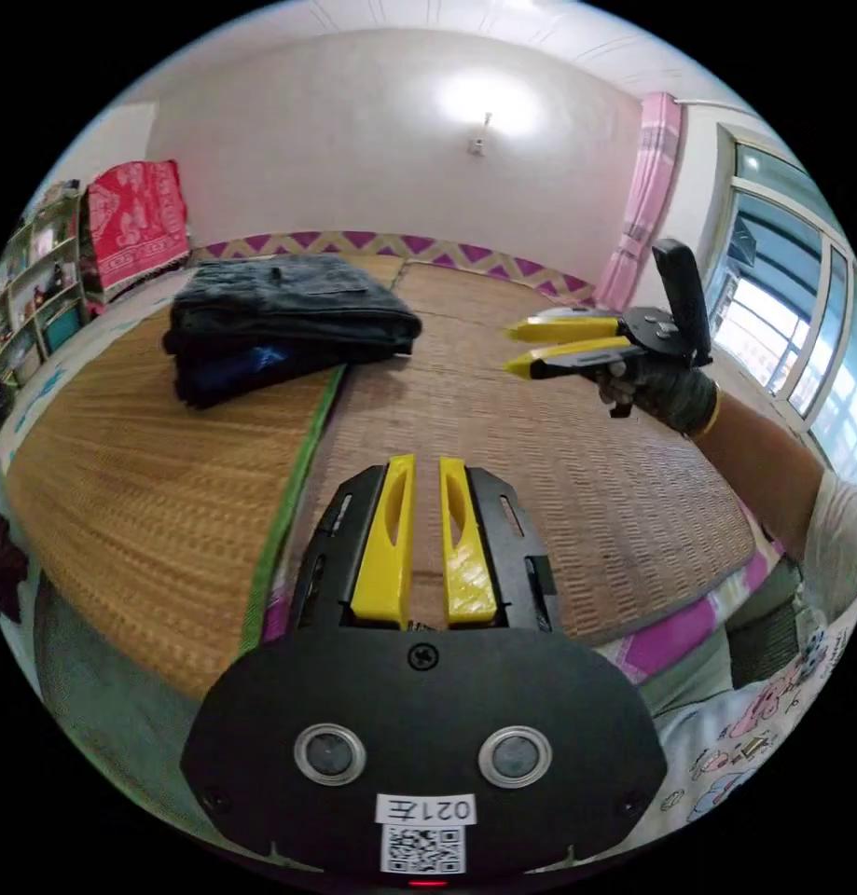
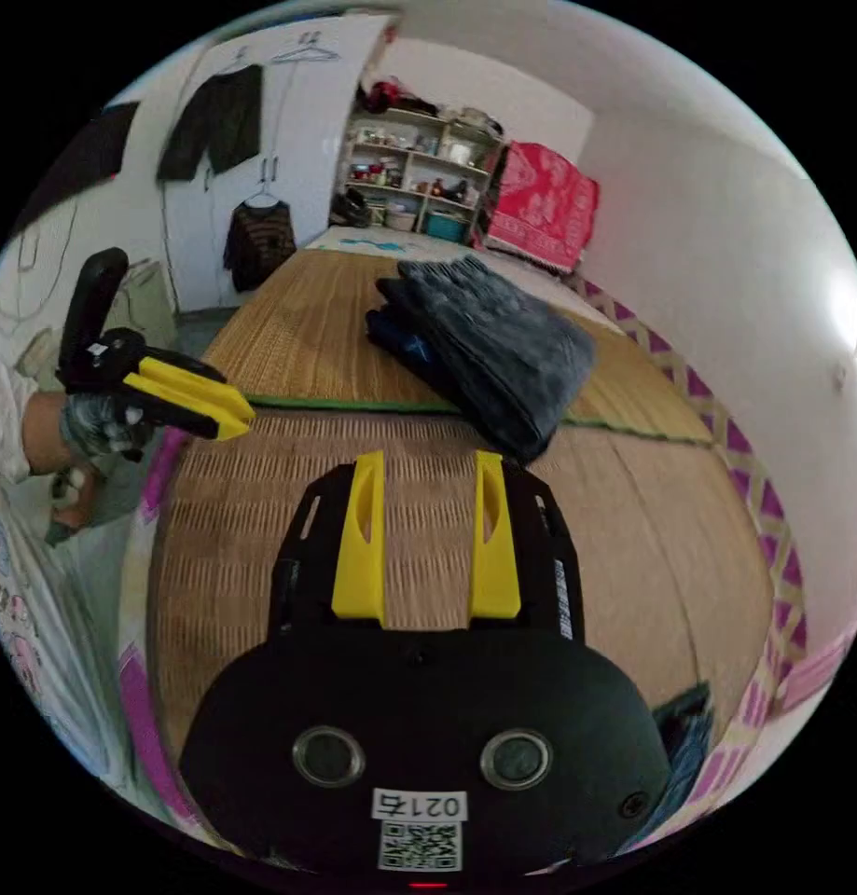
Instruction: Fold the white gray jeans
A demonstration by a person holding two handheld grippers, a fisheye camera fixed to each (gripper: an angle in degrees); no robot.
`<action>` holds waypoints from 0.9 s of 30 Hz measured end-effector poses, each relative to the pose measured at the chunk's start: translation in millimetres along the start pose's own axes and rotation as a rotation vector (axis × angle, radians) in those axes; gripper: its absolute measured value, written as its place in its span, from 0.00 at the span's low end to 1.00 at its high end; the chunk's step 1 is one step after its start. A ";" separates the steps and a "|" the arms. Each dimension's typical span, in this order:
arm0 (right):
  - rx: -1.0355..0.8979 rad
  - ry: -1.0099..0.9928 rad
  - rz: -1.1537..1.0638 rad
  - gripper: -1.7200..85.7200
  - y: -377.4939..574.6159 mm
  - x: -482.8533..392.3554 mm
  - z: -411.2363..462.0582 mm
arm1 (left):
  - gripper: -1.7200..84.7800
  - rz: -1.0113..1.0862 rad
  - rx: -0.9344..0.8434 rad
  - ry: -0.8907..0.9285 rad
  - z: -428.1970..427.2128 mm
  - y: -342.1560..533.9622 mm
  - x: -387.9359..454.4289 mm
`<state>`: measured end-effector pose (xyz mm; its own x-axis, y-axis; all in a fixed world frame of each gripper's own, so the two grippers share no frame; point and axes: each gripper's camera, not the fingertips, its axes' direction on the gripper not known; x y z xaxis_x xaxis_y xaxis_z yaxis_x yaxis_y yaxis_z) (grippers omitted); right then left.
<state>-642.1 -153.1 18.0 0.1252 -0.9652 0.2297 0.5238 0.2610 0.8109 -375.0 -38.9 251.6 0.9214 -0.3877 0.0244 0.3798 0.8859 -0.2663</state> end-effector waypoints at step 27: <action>0.211 -0.303 0.357 0.03 -238.5 70.7 133.2 | 0.06 -0.198 0.002 0.057 -127.5 89.5 -166.9</action>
<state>-870.4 -281.1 -87.5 -0.0010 -0.7747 0.6323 0.3074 0.6015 0.7374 -505.2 72.6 100.8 0.8227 -0.5681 0.0220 0.5535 0.7914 -0.2597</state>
